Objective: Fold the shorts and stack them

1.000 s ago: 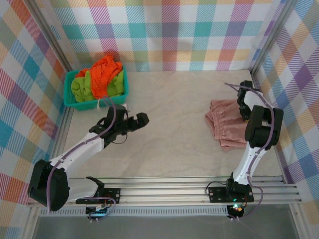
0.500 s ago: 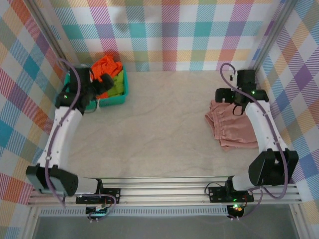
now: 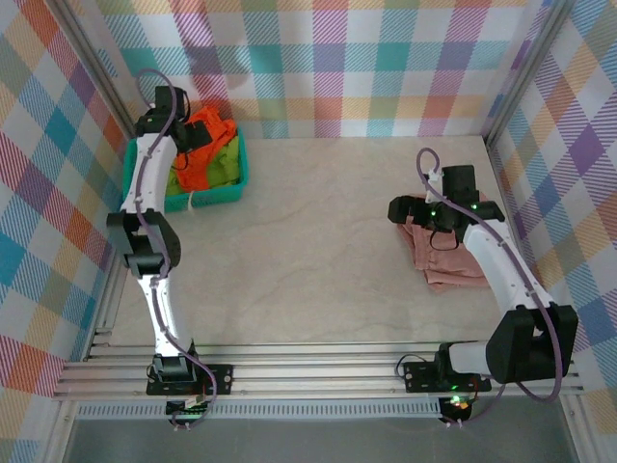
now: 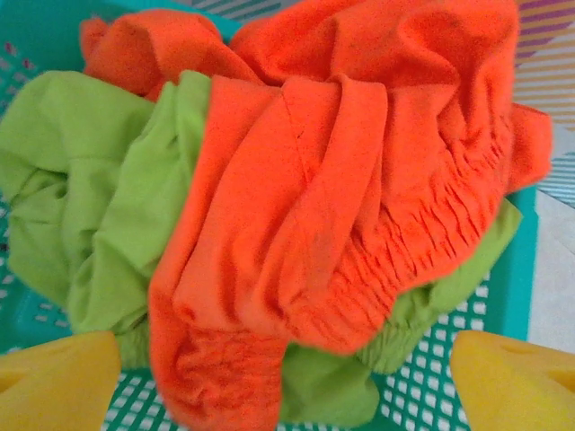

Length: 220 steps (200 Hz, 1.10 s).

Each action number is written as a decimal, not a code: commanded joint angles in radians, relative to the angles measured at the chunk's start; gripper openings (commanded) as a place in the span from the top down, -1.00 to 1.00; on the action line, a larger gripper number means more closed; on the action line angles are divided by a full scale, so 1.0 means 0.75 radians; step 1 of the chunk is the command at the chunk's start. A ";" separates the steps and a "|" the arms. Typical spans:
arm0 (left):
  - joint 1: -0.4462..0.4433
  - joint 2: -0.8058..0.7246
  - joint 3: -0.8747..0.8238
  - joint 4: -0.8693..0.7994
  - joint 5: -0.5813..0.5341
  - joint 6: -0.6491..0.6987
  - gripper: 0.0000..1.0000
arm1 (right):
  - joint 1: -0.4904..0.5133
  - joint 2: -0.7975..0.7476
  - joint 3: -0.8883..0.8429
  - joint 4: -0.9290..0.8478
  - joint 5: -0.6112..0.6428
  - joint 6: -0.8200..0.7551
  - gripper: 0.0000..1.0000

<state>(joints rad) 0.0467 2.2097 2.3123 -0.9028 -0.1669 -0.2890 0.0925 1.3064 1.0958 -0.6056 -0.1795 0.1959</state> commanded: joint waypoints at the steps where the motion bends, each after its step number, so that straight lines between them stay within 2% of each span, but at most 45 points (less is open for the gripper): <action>1: 0.020 0.111 0.165 -0.111 0.003 0.031 -0.78 | 0.008 -0.045 -0.041 0.051 -0.046 0.041 -0.99; 44: 0.021 0.230 0.191 -0.033 0.018 -0.001 -0.41 | 0.009 -0.072 -0.059 -0.001 -0.016 0.011 -0.99; 86: 0.021 0.267 0.210 -0.014 0.045 -0.039 0.28 | 0.008 -0.105 -0.090 -0.023 0.010 -0.009 -0.99; 143: 0.021 0.064 0.215 -0.013 0.014 -0.040 0.54 | 0.010 -0.119 -0.099 -0.024 -0.006 -0.002 -0.99; 157: 0.021 0.000 0.215 -0.009 0.018 -0.040 0.73 | 0.008 -0.124 -0.101 -0.021 -0.010 0.001 -0.99; 192: 0.020 -0.126 0.214 -0.001 0.011 -0.032 0.81 | 0.009 -0.138 -0.111 -0.017 -0.018 -0.001 -0.99; 220: 0.020 -0.228 0.214 0.020 0.032 -0.040 1.00 | 0.009 -0.152 -0.121 -0.016 -0.020 -0.008 -0.99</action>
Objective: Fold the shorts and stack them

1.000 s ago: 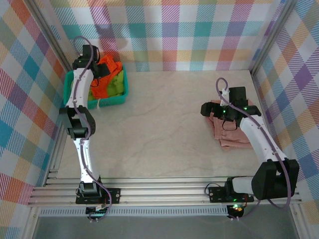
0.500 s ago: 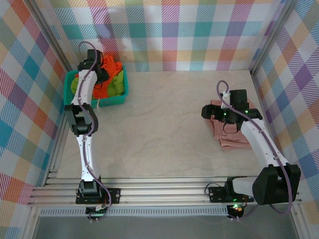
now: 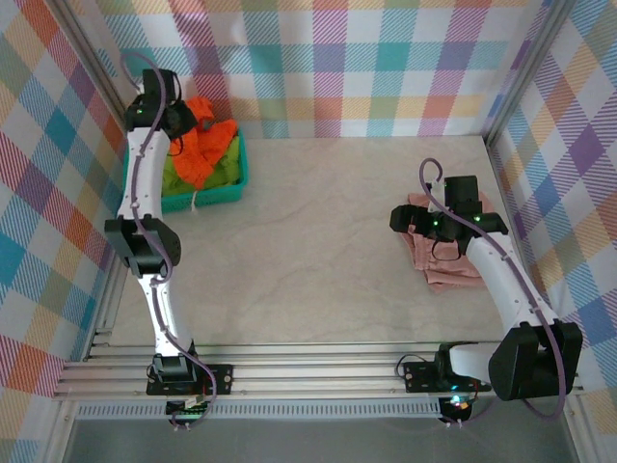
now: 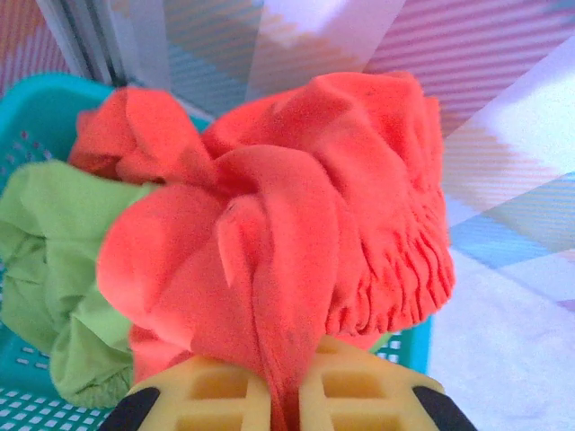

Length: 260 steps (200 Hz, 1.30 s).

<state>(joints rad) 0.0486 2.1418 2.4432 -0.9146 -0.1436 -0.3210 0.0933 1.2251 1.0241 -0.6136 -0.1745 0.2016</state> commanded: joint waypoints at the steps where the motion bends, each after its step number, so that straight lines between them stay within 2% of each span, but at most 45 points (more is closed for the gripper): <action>1: 0.017 -0.141 0.039 0.036 0.002 0.002 1.00 | 0.007 -0.045 -0.026 -0.006 -0.027 -0.015 -0.99; 46: -0.001 -0.354 0.039 0.157 0.256 -0.104 1.00 | 0.008 -0.074 -0.047 0.033 -0.077 -0.007 -0.99; 85: -0.122 -0.536 0.039 0.283 0.300 -0.107 1.00 | 0.009 -0.104 -0.054 0.073 -0.139 0.010 -0.99; 128: -0.353 -0.639 0.035 0.359 0.312 -0.115 1.00 | 0.010 -0.149 -0.073 0.125 -0.195 0.038 -0.99; 173: -0.631 -0.596 0.033 0.349 0.322 -0.068 1.00 | 0.010 -0.189 -0.079 0.122 -0.171 0.048 -0.99; 189: -0.741 -0.575 -0.014 0.333 0.322 -0.051 1.00 | 0.010 -0.211 -0.086 0.121 -0.138 0.058 -0.99; 205: -0.839 -0.586 -0.168 0.385 0.332 -0.045 1.00 | 0.010 -0.222 -0.086 0.110 -0.102 0.065 -0.99; 222: -0.919 -0.613 -0.354 0.482 0.376 -0.040 0.91 | 0.011 -0.220 -0.081 0.090 -0.097 0.065 -0.99; 233: -0.957 -0.618 -0.449 0.520 0.420 -0.020 0.76 | 0.011 -0.220 -0.079 0.082 -0.101 0.068 -0.99; 248: -0.983 -0.616 -0.537 0.534 0.465 -0.015 0.34 | 0.011 -0.223 -0.081 0.084 -0.114 0.074 -0.99; 260: -0.986 -0.615 -0.585 0.524 0.476 -0.001 -0.09 | 0.012 -0.222 -0.080 0.082 -0.133 0.080 -0.99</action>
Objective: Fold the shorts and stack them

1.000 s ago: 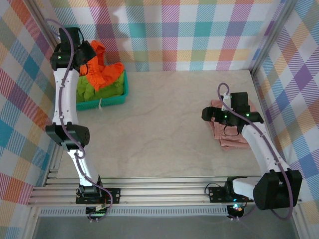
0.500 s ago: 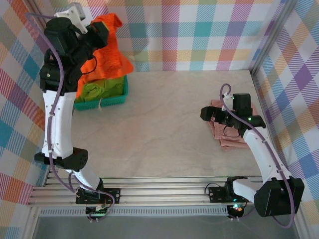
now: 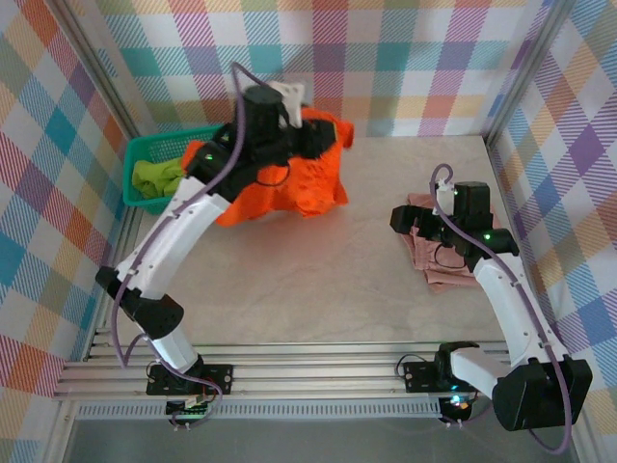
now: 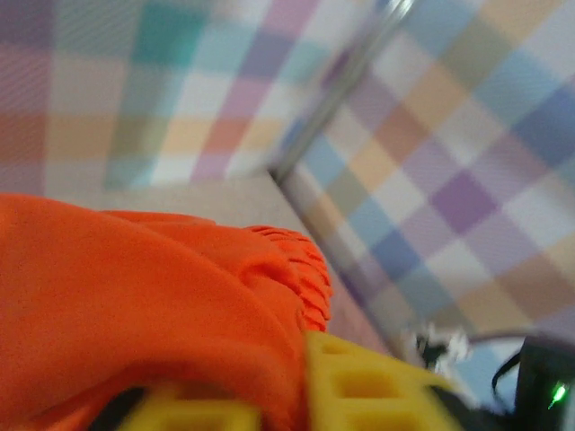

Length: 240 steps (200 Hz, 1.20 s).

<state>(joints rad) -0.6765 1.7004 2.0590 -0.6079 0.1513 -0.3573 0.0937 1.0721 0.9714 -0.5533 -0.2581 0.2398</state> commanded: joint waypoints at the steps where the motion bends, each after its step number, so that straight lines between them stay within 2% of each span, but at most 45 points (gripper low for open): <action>1: -0.020 -0.027 -0.079 0.113 0.079 0.049 -0.12 | 0.012 -0.017 -0.009 0.001 -0.024 0.030 -0.99; 27: -0.020 -0.088 -0.152 0.019 -0.114 0.146 -0.75 | 0.010 -0.003 -0.005 -0.004 -0.118 0.051 -0.99; 50: -0.013 -0.212 -0.294 -0.012 -0.314 0.189 -0.99 | 0.009 0.039 -0.003 -0.001 -0.188 0.089 -0.99; 74: 0.027 -0.296 -0.466 -0.075 -0.380 0.171 -1.00 | 0.012 0.132 -0.003 0.013 -0.191 0.152 -0.99; 107: 0.141 -0.348 -0.762 -0.083 -0.382 0.023 -1.00 | 0.053 0.379 0.091 0.005 -0.180 0.223 -0.99; 126: 0.242 -0.364 -0.911 -0.055 -0.380 -0.054 -1.00 | 0.111 0.526 0.155 0.068 -0.154 0.266 -1.00; 151: 0.438 -0.397 -1.008 -0.009 -0.361 -0.099 -0.96 | 0.151 0.745 0.311 0.059 -0.087 0.286 -0.97; 175: 0.614 -0.367 -0.949 -0.014 -0.352 -0.034 -0.92 | 0.153 0.921 0.454 0.030 -0.061 0.289 -0.92; 200: 0.768 -0.254 -0.772 -0.067 -0.336 0.043 -0.90 | 0.157 1.074 0.578 0.006 -0.075 0.279 -0.87; 218: 0.832 -0.125 -0.602 -0.124 -0.345 0.114 -0.88 | 0.160 1.158 0.653 -0.032 -0.069 0.254 -0.84; 240: 0.857 0.055 -0.404 -0.190 -0.348 0.225 -0.85 | 0.161 1.195 0.679 -0.039 -0.071 0.239 -0.82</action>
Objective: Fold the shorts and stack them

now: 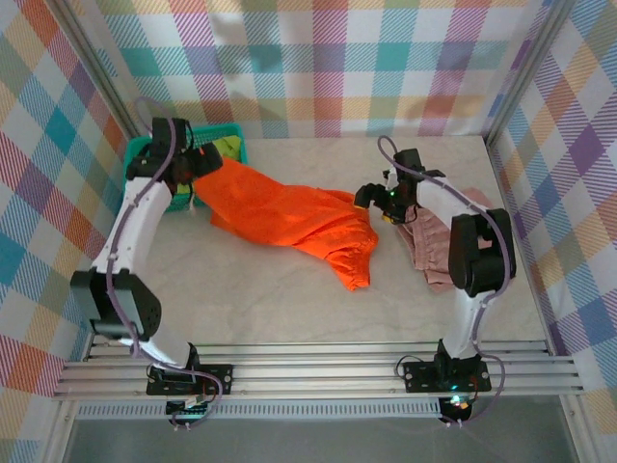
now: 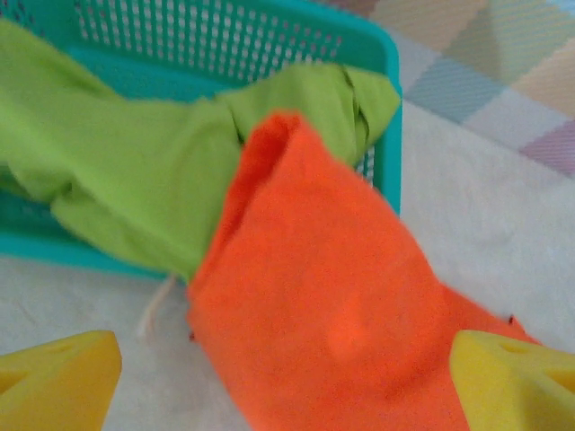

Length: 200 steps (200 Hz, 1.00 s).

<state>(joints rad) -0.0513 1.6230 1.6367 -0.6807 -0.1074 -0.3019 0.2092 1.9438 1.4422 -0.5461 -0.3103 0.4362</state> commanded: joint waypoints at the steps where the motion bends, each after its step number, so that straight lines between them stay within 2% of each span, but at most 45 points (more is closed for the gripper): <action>1: 0.023 0.166 0.166 -0.095 -0.003 0.155 -0.85 | 0.007 0.032 0.050 -0.048 -0.002 -0.024 -0.82; 28: 0.037 0.352 0.316 -0.117 0.046 0.254 -0.76 | 0.009 0.009 0.012 -0.027 -0.009 -0.019 -0.82; 49: 0.055 0.470 0.429 -0.142 0.076 0.275 -0.61 | 0.011 -0.021 -0.016 -0.023 -0.019 -0.021 -0.81; 94: 0.060 0.657 0.649 -0.200 0.107 0.276 -0.17 | 0.013 -0.066 -0.082 0.020 -0.022 -0.025 -0.80; 117: 0.060 0.714 0.737 -0.234 0.115 0.277 0.24 | 0.016 -0.052 -0.094 0.028 -0.036 -0.029 -0.79; 144: 0.060 0.720 0.795 -0.273 0.166 0.275 1.00 | 0.015 -0.044 -0.096 0.061 -0.054 -0.042 -0.79; 173: 0.060 0.564 0.737 -0.249 0.278 0.268 1.00 | 0.016 -0.059 -0.061 0.086 -0.058 -0.065 -0.78; 200: 0.058 0.274 0.502 -0.145 0.477 0.215 1.00 | 0.016 -0.015 0.030 0.015 -0.035 -0.090 -0.76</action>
<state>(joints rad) -0.0166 2.0773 2.1269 -0.8528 0.0959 -0.1043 0.2161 1.9278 1.3876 -0.5106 -0.3305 0.4053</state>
